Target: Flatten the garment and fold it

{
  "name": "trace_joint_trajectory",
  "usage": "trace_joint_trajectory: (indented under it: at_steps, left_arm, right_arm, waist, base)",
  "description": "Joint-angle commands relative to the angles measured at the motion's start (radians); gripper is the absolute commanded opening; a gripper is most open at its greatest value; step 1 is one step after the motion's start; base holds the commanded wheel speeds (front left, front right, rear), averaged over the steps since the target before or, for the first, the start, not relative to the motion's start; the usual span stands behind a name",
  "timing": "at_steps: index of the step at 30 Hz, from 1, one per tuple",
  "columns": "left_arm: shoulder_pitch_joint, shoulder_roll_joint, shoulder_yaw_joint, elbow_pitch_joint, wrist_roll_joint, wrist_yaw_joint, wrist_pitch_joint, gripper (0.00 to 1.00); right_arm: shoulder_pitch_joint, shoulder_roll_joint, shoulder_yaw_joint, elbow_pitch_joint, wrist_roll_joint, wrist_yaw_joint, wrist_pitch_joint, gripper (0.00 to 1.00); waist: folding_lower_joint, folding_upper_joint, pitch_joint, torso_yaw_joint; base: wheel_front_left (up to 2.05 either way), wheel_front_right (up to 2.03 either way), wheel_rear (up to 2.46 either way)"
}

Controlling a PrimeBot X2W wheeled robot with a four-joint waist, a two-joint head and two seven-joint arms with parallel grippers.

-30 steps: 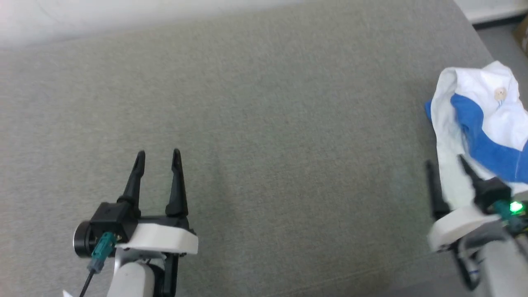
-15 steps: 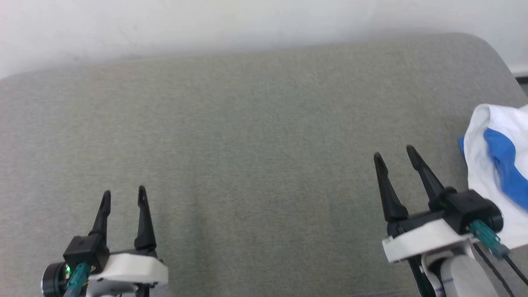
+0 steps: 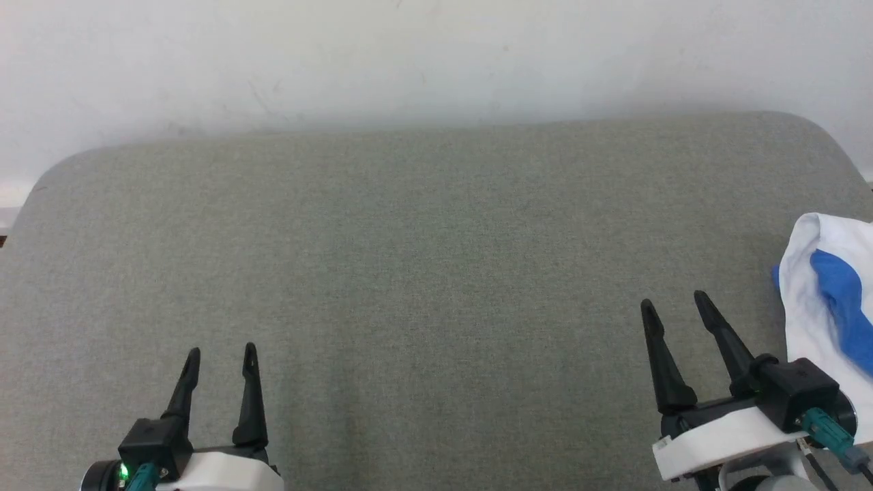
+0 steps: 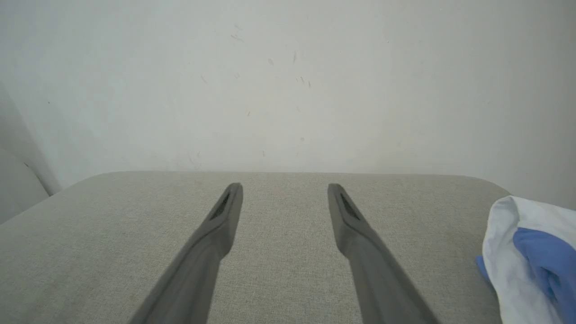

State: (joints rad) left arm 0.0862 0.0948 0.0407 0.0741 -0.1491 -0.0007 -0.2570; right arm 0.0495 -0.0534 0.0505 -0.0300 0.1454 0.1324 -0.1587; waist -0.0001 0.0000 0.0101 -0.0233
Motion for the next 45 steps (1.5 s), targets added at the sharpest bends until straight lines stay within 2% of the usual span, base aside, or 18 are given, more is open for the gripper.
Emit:
trace_joint_trajectory:
  at_steps: [1, 4, 5, 45]
  left_arm:
    - [0.011, -0.004, -0.004, 0.003, 0.004, -0.007, -0.005, 1.0]
    - [0.006, -0.007, -0.011, 0.009, 0.002, -0.011, -0.005, 1.0]
    - [0.0, -0.006, -0.01, 0.008, 0.0, -0.008, 0.0, 0.0]
    - [-0.023, -0.016, -0.018, -0.013, 0.039, -0.006, 0.068, 0.0]
  right_arm:
    - [0.012, 0.003, 0.0, -0.005, 0.005, -0.002, 0.003, 1.0]
    - [0.018, 0.003, 0.004, -0.003, 0.008, -0.002, 0.006, 1.0]
    - [0.008, 0.0, 0.005, 0.0, 0.005, 0.0, 0.006, 0.0]
    - [-0.007, 0.0, -0.008, 0.009, -0.034, 0.0, 0.048, 0.0]
  waist:
    - [0.0001, 0.0, -0.003, 0.002]
    - [0.0001, 0.0, -0.005, 0.003]
    - [0.0001, 0.0, -0.005, 0.003]
    - [0.0002, 0.0, -0.007, 0.008]
  base:
    - [0.0, 0.0, 0.0]
    - [0.0, 0.0, 0.0]
    - [0.0, 0.0, 0.0]
    - [0.0, 0.0, 0.0]
